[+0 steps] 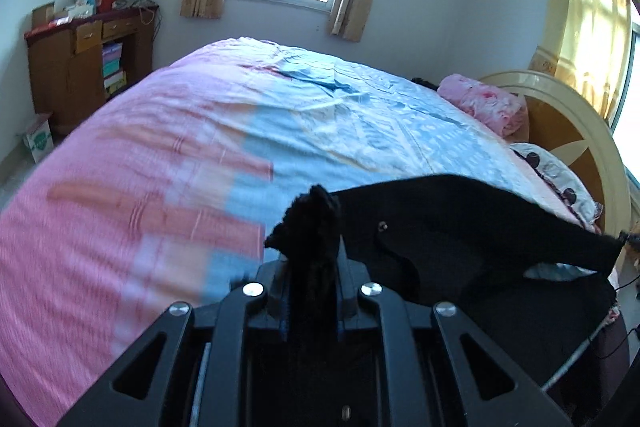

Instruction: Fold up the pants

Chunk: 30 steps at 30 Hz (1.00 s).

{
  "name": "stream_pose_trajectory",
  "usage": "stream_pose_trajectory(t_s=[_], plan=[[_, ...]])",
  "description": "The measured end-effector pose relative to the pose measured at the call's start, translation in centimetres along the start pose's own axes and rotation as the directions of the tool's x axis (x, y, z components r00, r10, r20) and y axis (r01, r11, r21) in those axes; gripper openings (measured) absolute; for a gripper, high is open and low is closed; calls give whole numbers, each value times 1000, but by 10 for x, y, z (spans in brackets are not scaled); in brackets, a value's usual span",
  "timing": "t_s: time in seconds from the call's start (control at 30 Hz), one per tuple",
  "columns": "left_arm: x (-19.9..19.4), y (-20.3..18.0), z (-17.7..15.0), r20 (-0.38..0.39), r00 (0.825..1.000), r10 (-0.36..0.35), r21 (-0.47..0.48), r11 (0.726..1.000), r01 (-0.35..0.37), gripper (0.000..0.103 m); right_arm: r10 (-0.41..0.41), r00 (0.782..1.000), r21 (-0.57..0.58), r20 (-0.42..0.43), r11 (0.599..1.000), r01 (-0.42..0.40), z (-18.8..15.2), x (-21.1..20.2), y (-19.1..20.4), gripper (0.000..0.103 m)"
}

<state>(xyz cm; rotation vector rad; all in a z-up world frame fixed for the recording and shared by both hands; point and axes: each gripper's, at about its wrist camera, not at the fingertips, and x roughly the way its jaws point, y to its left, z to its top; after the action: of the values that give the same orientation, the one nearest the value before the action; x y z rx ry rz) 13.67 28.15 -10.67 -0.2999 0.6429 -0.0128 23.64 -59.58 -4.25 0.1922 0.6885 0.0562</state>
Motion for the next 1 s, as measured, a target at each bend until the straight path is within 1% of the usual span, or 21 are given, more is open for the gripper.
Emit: stream_pose_trajectory(t_s=[0.03,0.17,0.23,0.3,0.33,0.37,0.43,0.47,0.5,0.53,0.6,0.63,0.7,0.73,0.8,0.87,0.93,1.0], plan=[[-4,1,-7,2,1000,-3,-5,1000,3,16,-6,1000,15,-9,1000,6,-16,-3,-9,10],[-16,9,-42,-5,999,-32,-8,999,32,18,-20,999,66,-42,998,23,-59,-5,-35,11],[-16,5,-58,-24,999,-32,29,999,32,18,-35,998,59,-57,997,39,-76,-3,-42,11],[-17,0,-73,-32,999,-3,80,997,5,20,-57,995,30,-82,998,59,-90,4,-42,11],[-19,-3,-81,-28,1000,10,110,994,-7,24,-64,994,23,-85,998,66,-94,5,-43,11],[-22,-4,-85,-23,1000,20,126,992,-17,30,-66,994,27,-82,997,68,-97,5,-45,13],[-30,-3,-92,-23,999,36,161,986,-31,39,-51,994,59,-98,997,57,-100,4,-51,18],[-34,-2,-93,-18,998,52,175,983,-48,52,-52,994,71,-98,996,59,-102,0,-54,24],[-38,0,-95,-8,998,68,193,979,-65,61,-66,993,76,-94,994,73,-103,-6,-57,30],[-43,2,-97,0,998,70,208,976,-68,65,-92,992,70,-89,993,98,-103,-13,-57,31],[-49,9,-101,-18,998,68,232,971,-62,77,-131,989,51,-69,990,134,-105,-28,-55,32],[-49,13,-103,-36,997,67,247,967,-56,79,-145,988,35,-57,989,147,-106,-36,-51,32],[-51,17,-109,-54,995,83,270,961,-65,79,-152,988,-5,-26,988,152,-107,-53,-35,32],[-52,18,-112,-68,995,73,276,960,-51,79,-143,990,-31,-6,989,143,-107,-61,-22,32],[-53,18,-117,-76,994,74,293,955,-48,80,-83,996,-67,12,994,84,-108,-70,2,32],[-52,18,-122,-78,992,97,318,946,-67,82,-19,1000,-147,18,989,22,-110,-74,40,33],[-48,15,-121,-51,989,140,361,926,-112,85,55,998,-267,-14,962,-57,-116,-68,89,34],[-43,13,-113,-33,989,147,351,928,-126,85,139,988,-354,-72,922,-155,-126,-56,134,35]])
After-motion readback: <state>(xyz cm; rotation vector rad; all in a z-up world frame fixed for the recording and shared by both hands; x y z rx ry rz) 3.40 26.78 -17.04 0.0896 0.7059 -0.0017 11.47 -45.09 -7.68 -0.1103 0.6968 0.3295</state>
